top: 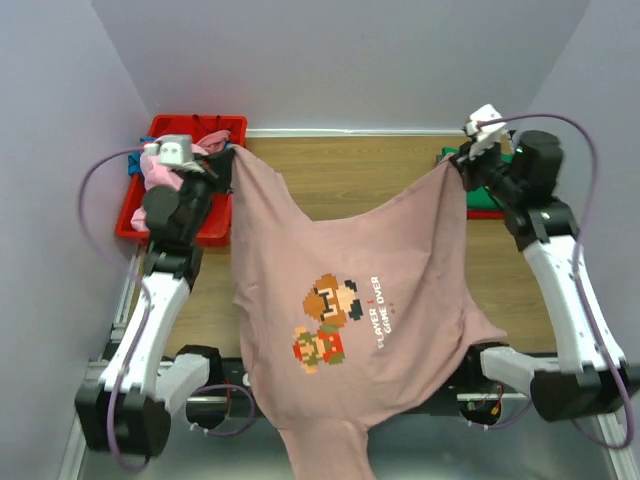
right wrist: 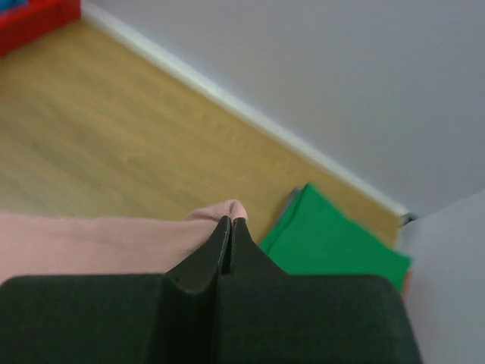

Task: Fold and stack the t-shirts
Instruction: Flatten the tshirt out, then fold the tshirt

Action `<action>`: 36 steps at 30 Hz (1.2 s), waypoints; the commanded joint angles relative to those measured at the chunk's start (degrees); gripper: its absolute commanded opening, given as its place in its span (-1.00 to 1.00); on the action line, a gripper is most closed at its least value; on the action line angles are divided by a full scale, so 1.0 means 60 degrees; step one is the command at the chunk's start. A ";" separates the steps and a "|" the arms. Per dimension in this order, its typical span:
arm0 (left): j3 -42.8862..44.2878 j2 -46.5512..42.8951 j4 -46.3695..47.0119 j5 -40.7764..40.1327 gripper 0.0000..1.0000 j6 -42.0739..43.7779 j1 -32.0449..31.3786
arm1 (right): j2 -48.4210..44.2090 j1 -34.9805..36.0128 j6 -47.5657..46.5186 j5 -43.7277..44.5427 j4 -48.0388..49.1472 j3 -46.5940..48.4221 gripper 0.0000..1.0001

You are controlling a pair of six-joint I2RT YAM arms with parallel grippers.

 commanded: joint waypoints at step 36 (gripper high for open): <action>0.3988 0.8546 -0.1611 0.0223 -1.00 0.2077 0.0099 | 0.7802 -0.1281 0.1977 -0.0064 0.5516 -0.0814 -0.99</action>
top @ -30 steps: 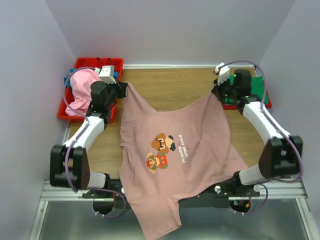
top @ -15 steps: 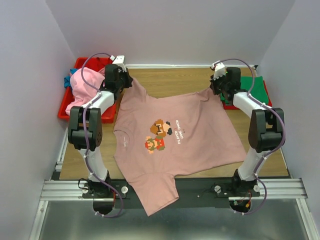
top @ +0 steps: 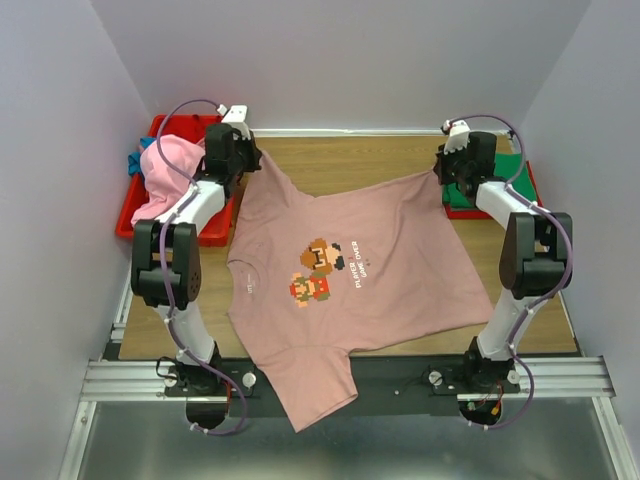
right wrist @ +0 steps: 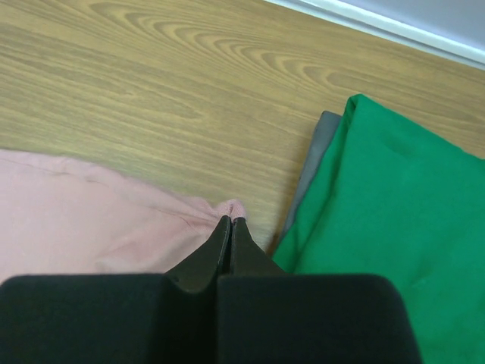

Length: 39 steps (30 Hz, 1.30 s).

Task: Fold and stack the t-shirts
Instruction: Fold the tshirt

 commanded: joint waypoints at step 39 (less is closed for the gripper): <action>-0.3714 -0.6127 -0.1897 0.0627 -1.00 0.0303 0.0088 | 0.0664 -0.1437 0.1938 -0.2461 0.0838 -0.0142 -0.99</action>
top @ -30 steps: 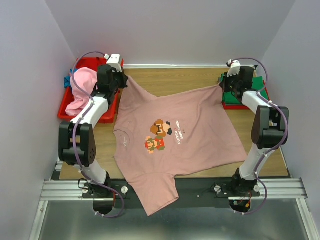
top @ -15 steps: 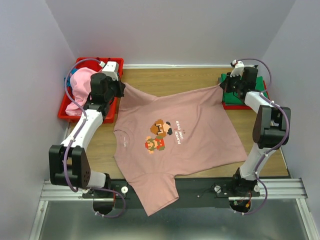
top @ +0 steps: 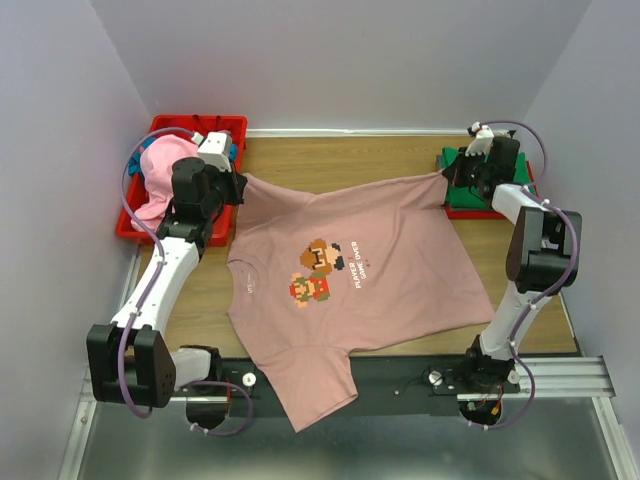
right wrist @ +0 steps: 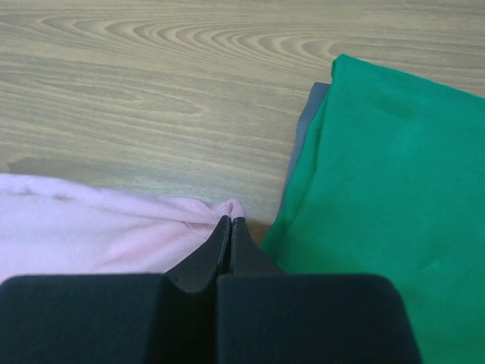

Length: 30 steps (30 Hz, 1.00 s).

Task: Fold and stack the t-shirts
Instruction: Fold the tshirt

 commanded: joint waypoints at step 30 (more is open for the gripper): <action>-0.1432 -0.2477 -0.1859 0.0416 -1.00 -0.1003 -0.0047 | 0.0498 -0.0668 0.0779 -0.1623 0.0953 -0.0431 -0.99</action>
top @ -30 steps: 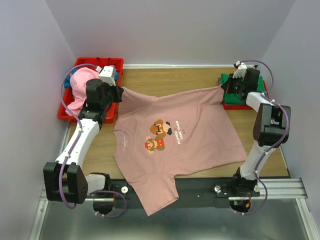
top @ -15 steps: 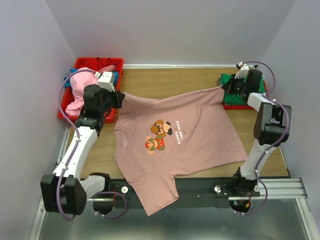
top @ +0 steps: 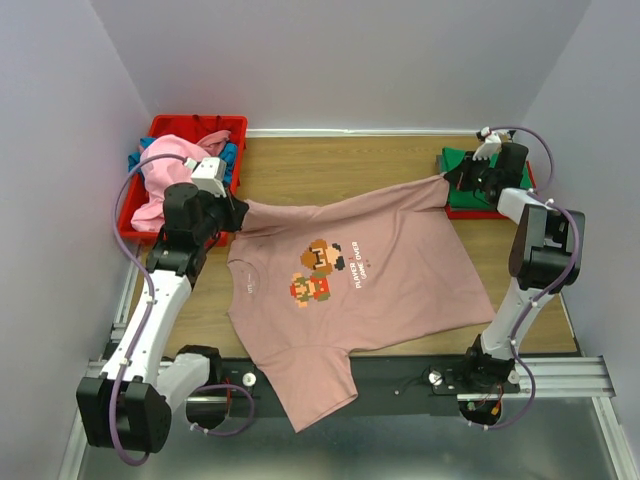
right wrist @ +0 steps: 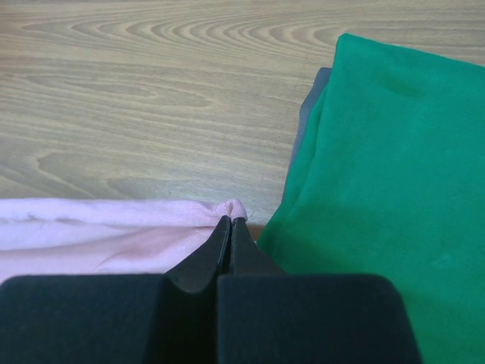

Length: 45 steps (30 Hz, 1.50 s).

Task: Fold and stack the t-shirts
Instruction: Fold the tshirt

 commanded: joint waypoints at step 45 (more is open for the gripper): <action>-0.0224 -0.0923 -0.0662 -0.0298 -1.00 -0.1769 -0.0157 | 0.2246 -0.0319 -0.0026 -0.3676 0.0283 0.2430 -0.99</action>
